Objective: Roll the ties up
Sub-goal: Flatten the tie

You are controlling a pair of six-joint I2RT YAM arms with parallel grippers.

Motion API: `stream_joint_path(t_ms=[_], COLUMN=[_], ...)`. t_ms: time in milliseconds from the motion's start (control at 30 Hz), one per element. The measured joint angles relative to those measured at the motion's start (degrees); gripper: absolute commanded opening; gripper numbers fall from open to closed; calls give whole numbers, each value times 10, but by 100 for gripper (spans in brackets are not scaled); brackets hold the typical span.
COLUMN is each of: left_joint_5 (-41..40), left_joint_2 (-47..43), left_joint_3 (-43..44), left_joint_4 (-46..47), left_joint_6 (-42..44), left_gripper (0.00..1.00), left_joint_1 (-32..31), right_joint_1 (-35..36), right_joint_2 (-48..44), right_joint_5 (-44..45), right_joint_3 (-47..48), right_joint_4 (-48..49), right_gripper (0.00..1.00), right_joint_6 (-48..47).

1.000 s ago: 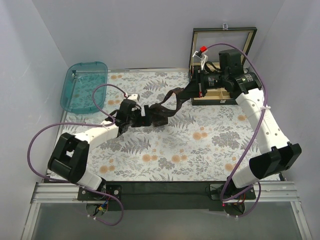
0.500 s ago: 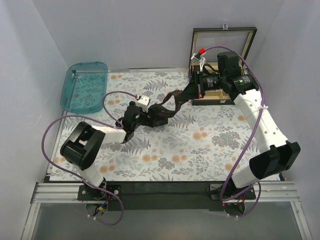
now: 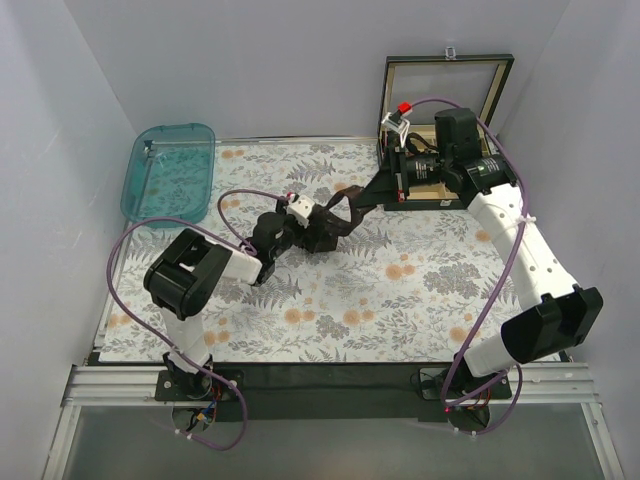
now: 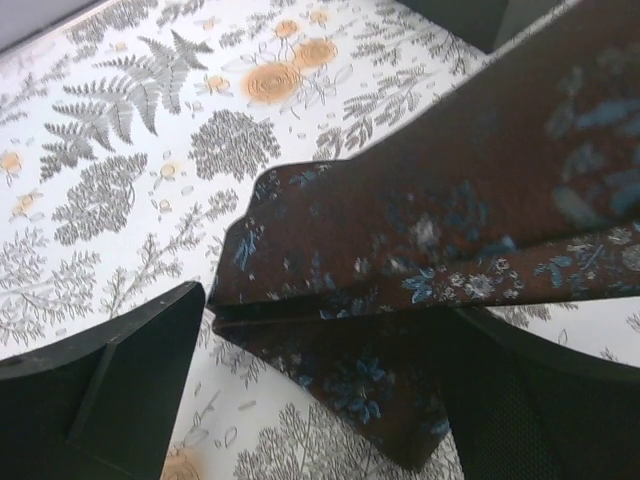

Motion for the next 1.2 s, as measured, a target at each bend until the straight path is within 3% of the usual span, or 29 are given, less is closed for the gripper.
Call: stream_joint_path(t_ms=[100,167,233,267,333,367,400,567,733,1000,1200], left_joint_5=[0,-1,-3,-3,-7,-10,-13,-90,-183,-257,-275], left_joint_2=[15,22,27,29,29,29,29,26,3,-77,-151], left_joint_3=[14,23,30,33,38,40,41,58,144,291,302], left_joint_4=[17,28,39,42,48,52,54,42,-41,-147,-212], left_joint_6=[10,13,14,14,12,12,11,49,120,228,260], left_gripper=[70,57,44,28,15,4,0,0,0,0,2], left_joint_1=[0,0,0,0,0,0,0,0,18,75,65], right_joint_1=[0,0,0,0,0,0,0,0,0,0,-2], right_joint_2=[-5,-8,-9,-10,-10,-11,-11,-13,-13,13,9], right_joint_5=[-3,-5,-8,-10,-11,-11,-10,-1,17,51,80], right_joint_3=[-7,-14,-20,-23,-29,-32,-33,-46,-48,-14,-32], right_joint_4=[7,11,13,14,15,15,15,18,21,26,35], right_gripper=[1,1,1,1,1,1,1,1,1,1,1], right_joint_6=[5,9,11,12,13,13,13,10,4,-20,-52])
